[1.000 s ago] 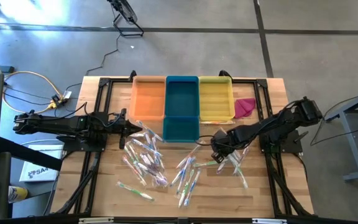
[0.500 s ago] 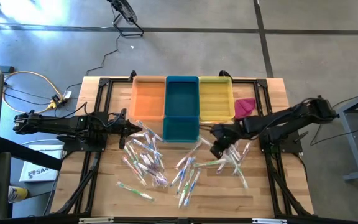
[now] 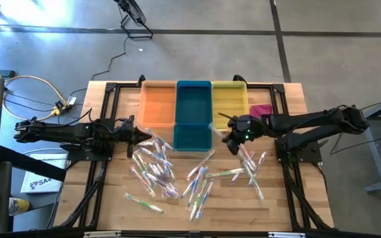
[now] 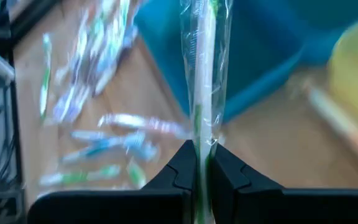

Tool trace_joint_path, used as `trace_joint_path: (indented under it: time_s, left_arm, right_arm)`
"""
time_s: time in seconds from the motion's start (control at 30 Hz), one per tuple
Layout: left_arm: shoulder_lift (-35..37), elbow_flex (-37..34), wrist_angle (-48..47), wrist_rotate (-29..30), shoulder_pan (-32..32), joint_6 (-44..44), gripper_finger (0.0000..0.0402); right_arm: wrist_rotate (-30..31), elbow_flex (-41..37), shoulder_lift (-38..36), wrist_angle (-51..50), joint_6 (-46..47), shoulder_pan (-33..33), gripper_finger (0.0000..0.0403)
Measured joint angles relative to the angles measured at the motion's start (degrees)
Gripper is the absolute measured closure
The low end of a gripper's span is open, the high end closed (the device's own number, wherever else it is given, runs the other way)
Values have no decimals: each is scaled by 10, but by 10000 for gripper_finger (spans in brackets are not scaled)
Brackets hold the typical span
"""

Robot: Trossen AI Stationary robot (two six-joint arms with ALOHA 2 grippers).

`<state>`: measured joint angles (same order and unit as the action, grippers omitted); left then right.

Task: Pick & Place Toothbrushes
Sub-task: Put the green toothbrush into the top blue bin

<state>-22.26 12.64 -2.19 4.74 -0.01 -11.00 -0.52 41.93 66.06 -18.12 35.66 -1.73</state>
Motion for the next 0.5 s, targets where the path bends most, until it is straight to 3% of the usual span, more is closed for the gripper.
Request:
trace_joint_path:
  time_s: [0.2,0.4,0.5]
  left_arm:
    - [0,0,47,0,0,-12,401]
    - [0,0,86,0,0,-15,401]
    - [0,0,94,0,0,-15,401]
  right_arm:
    - [95,0,-8,48,-59,-7,390]
    - [232,0,-1,114,-72,-7,390]
    - [259,0,0,132,-76,-8,390]
